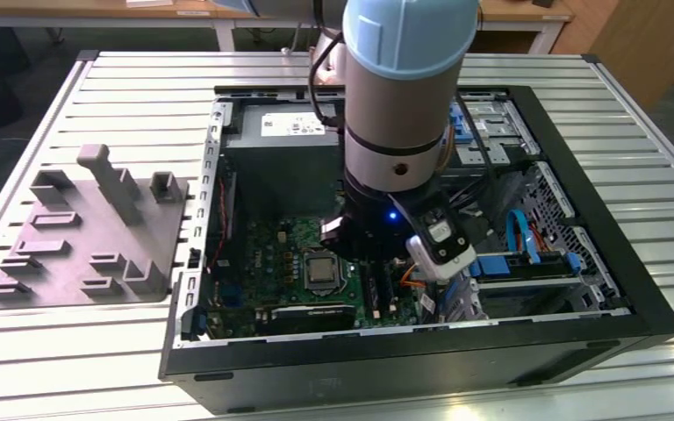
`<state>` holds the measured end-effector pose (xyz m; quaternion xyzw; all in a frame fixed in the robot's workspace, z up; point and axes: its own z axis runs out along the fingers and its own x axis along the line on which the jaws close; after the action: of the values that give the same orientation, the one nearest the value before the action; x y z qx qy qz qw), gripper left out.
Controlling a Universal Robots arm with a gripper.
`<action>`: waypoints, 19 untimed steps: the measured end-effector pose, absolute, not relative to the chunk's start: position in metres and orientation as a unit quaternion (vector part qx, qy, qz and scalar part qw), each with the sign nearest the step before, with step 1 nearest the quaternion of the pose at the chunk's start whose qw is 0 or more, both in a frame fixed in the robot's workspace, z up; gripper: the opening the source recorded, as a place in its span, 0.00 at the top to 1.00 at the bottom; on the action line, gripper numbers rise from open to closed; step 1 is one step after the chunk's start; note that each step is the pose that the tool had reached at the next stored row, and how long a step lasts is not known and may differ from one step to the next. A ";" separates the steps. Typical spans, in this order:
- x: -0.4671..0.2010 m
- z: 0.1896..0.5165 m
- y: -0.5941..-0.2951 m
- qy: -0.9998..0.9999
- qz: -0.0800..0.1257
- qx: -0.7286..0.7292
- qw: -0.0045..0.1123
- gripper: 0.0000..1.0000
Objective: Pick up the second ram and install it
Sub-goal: 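Press down the second ram until it locks into place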
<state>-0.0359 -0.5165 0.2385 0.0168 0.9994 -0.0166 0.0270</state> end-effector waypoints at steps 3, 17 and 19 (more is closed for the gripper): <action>-0.036 0.238 -0.522 0.999 -0.017 0.017 0.027 0.90; -0.035 0.233 -0.524 0.999 -0.017 0.017 0.027 0.90; -0.035 0.231 -0.524 0.999 -0.016 0.017 0.027 0.90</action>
<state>-0.0348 -0.5242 0.2306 0.0168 0.9994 -0.0164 0.0267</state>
